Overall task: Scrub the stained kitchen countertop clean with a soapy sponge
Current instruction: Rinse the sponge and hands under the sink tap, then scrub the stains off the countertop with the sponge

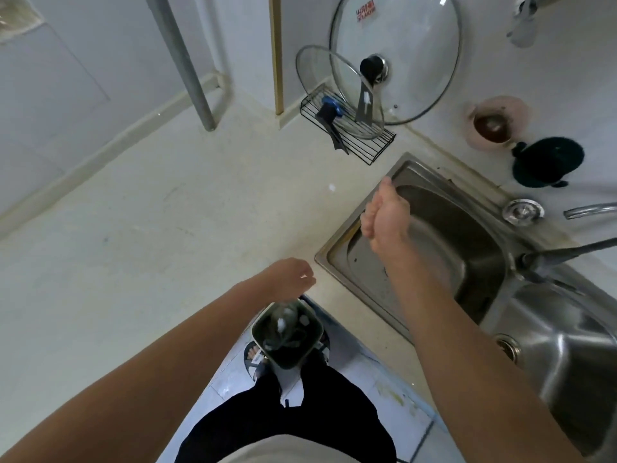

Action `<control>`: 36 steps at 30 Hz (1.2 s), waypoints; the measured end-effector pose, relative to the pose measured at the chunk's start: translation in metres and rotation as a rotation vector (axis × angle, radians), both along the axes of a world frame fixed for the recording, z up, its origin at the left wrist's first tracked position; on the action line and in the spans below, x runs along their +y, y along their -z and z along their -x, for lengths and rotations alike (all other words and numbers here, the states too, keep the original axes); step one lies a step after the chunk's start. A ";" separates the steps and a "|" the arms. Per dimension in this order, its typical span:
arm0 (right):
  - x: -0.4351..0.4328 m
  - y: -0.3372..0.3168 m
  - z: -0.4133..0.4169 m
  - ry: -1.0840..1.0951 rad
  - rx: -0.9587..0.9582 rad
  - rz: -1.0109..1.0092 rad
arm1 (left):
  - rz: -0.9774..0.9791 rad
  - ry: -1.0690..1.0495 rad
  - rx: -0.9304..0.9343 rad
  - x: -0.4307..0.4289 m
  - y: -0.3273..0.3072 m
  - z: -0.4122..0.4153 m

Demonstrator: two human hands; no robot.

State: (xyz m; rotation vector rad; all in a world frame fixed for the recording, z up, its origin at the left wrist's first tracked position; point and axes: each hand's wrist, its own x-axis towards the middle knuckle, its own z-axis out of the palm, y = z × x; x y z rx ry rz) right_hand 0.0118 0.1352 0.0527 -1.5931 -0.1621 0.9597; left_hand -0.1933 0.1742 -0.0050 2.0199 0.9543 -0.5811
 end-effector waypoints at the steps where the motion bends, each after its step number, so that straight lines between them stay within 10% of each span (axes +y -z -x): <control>1: 0.003 0.006 0.004 -0.017 0.003 -0.020 | -0.002 -0.010 0.014 0.001 0.002 0.001; 19: 0.027 0.060 -0.025 -0.049 0.294 -0.022 | -0.059 -0.246 0.050 0.002 -0.002 0.041; 28: 0.035 0.130 -0.052 -0.518 -0.989 0.454 | -0.012 -0.347 0.145 -0.005 0.020 0.084; 36: -0.008 0.160 0.033 -0.790 -1.088 0.279 | -0.006 -0.449 0.167 -0.011 0.043 0.099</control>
